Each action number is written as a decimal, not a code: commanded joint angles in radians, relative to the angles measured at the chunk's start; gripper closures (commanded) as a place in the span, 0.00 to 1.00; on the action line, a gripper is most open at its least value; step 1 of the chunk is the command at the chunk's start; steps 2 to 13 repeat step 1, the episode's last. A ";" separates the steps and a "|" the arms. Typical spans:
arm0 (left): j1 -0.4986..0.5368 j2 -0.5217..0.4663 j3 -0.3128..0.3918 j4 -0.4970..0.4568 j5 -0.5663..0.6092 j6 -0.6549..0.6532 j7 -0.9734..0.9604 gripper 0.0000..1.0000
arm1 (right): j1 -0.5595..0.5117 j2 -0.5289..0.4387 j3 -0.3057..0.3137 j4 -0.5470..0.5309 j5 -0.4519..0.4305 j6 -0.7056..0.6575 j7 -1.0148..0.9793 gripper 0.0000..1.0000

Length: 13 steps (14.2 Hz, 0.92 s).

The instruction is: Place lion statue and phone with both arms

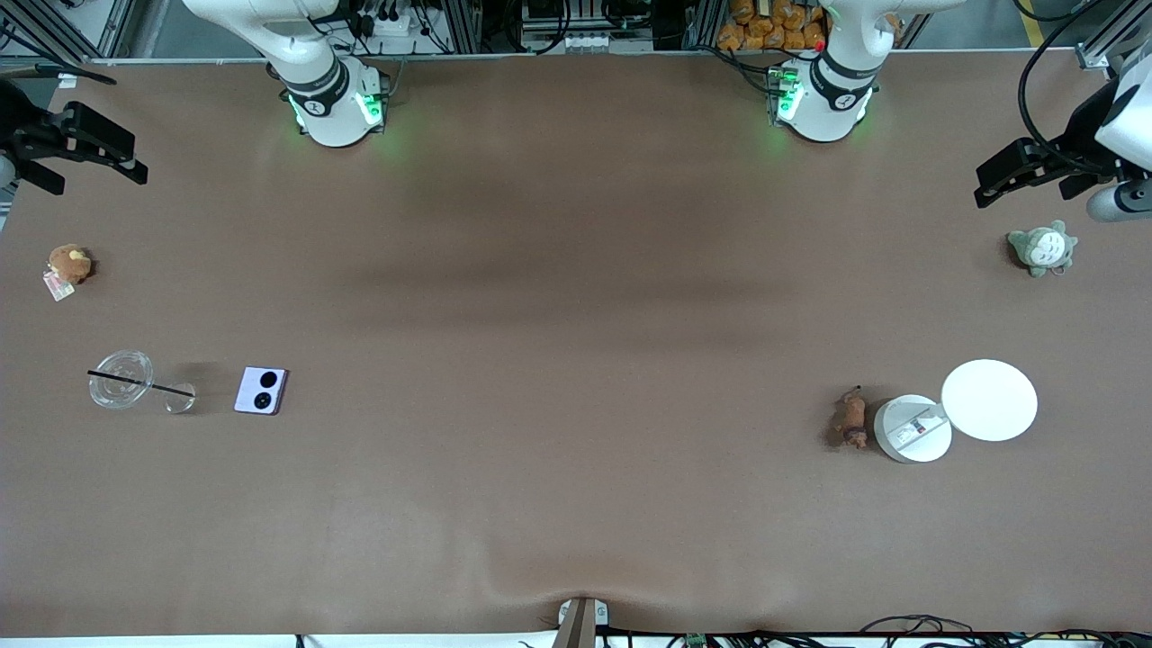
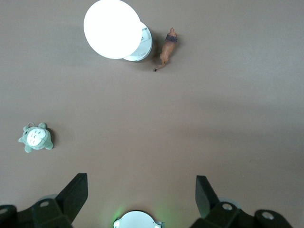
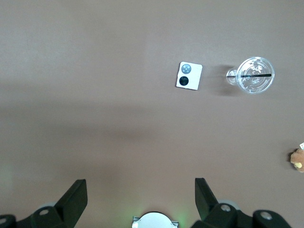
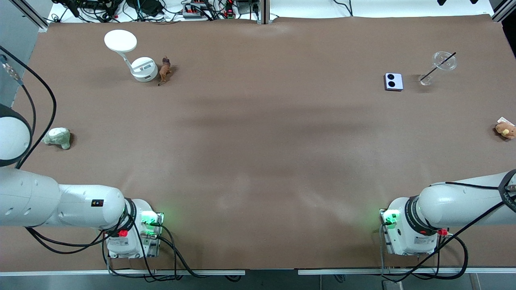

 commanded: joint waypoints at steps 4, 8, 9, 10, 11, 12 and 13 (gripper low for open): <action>0.007 -0.008 0.001 0.019 -0.005 0.001 0.010 0.00 | 0.008 0.008 -0.006 0.020 0.015 -0.016 0.018 0.00; 0.007 -0.008 0.001 0.019 -0.005 0.001 0.010 0.00 | 0.008 0.008 -0.006 0.020 0.015 -0.016 0.018 0.00; 0.007 -0.008 0.001 0.019 -0.005 0.001 0.010 0.00 | 0.008 0.008 -0.006 0.020 0.015 -0.016 0.018 0.00; 0.007 -0.008 0.001 0.019 -0.005 0.001 0.010 0.00 | 0.008 0.008 -0.006 0.020 0.015 -0.016 0.018 0.00; 0.007 -0.008 0.001 0.019 -0.005 0.001 0.010 0.00 | 0.008 0.008 -0.006 0.020 0.015 -0.016 0.018 0.00; 0.007 -0.008 0.001 0.019 -0.005 0.001 0.010 0.00 | 0.008 0.008 -0.006 0.020 0.015 -0.016 0.018 0.00; 0.007 -0.008 0.001 0.019 -0.005 0.001 0.010 0.00 | 0.008 0.008 -0.006 0.020 0.015 -0.016 0.018 0.00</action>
